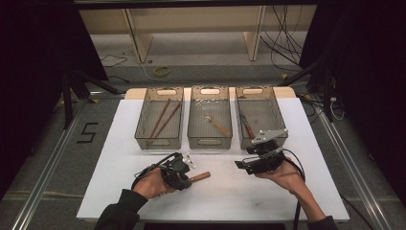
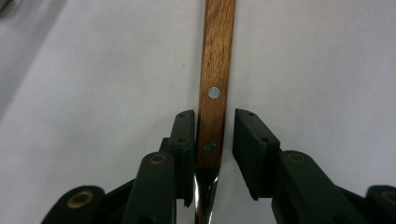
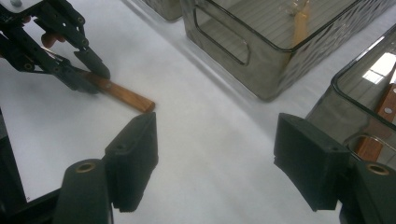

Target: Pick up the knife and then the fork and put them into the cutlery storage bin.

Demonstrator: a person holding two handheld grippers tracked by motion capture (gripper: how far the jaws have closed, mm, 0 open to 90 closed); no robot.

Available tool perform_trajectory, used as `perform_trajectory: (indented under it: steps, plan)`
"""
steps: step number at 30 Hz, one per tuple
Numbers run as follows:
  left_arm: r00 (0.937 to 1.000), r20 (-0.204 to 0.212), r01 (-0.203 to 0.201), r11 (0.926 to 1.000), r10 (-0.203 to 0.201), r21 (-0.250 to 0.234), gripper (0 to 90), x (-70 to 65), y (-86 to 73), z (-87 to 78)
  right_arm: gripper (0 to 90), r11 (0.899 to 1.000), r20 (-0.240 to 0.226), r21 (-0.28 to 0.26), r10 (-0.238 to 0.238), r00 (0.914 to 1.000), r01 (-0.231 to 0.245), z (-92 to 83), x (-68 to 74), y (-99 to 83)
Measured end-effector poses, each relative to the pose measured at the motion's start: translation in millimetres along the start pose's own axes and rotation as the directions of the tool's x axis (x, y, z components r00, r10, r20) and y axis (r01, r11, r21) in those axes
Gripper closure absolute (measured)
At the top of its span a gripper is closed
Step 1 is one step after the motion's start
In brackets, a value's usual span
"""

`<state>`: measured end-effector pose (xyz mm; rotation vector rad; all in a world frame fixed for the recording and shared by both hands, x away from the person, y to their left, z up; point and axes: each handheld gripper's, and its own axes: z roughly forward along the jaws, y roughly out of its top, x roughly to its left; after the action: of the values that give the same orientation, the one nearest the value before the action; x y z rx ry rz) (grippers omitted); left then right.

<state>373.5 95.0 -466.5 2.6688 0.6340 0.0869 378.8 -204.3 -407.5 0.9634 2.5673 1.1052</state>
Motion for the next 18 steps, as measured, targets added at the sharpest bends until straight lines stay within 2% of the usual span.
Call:
perform_trajectory:
  steps: [6,13,18]
  plan:
    - [0.9996,-0.016,-0.022,0.9997,0.023,0.008,73.2,-1.5,1.8,0.8,31.4,1.000,0.000,0.001,0.001,1.0000,-0.001,0.3,-0.2,0.1]
    - [0.9965,-0.031,-0.077,0.9970,0.077,0.000,76.1,-4.3,0.9,0.3,31.7,1.000,0.000,0.002,-0.002,1.0000,0.002,0.5,0.5,0.3]
    - [0.9965,-0.023,-0.081,0.9967,0.081,-0.008,76.3,-5.6,0.2,-0.1,31.8,1.000,-0.002,0.002,-0.006,1.0000,0.006,1.2,1.5,0.4]
